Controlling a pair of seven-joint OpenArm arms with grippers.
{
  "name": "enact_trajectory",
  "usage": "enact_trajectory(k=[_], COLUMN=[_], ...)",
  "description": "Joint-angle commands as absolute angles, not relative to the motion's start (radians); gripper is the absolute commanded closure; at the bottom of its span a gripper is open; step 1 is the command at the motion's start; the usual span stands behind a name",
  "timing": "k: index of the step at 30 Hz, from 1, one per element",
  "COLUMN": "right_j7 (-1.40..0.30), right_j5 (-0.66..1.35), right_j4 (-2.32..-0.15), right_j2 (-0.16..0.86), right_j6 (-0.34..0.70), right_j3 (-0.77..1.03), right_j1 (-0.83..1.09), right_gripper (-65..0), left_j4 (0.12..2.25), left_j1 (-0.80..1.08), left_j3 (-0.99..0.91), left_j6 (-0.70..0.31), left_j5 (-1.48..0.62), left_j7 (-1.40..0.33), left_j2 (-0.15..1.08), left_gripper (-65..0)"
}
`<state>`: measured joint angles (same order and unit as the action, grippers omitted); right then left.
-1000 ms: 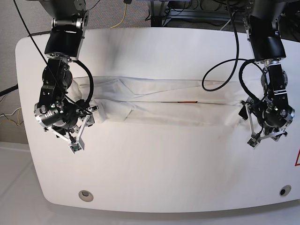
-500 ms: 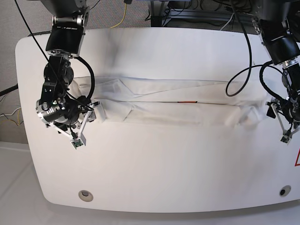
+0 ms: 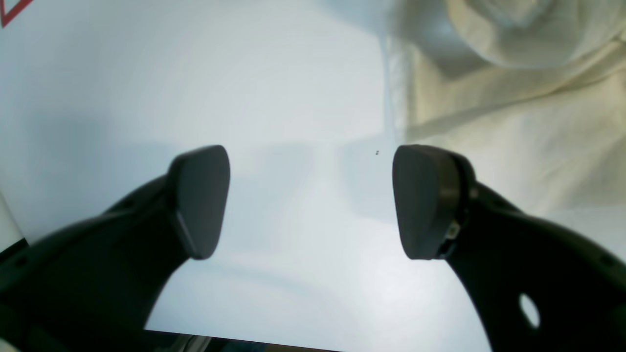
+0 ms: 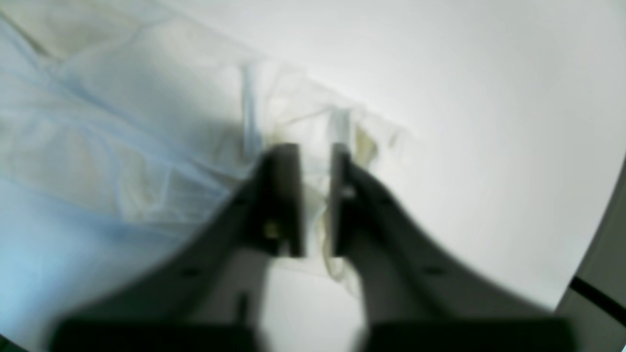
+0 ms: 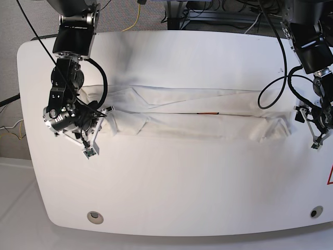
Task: Fold the T-shirt properly
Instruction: 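Release the band end with the left gripper and move it outward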
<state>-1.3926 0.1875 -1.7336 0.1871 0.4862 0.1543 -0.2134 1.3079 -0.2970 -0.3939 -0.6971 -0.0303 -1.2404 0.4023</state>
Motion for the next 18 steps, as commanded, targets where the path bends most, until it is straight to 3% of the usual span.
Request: enact_trajectory(k=[1, 18], right_j7=[-1.385, -1.38], right_j5=[0.189, 0.189], right_j4=[-1.75, -1.751], right_j2=[0.171, 0.159], right_j6=[0.481, 0.481], right_j3=[0.156, 0.154], right_j1=[-0.209, -0.162], right_gripper=[0.0, 0.0], left_j4=[1.323, 1.319], left_j1=[-0.318, -0.325], left_j3=[-0.401, -0.401], left_j6=[-0.698, -0.698], left_j5=[-0.035, -0.036], left_j7=[-1.234, -1.236], left_j2=[0.421, 0.421], left_gripper=[-49.7, -49.7])
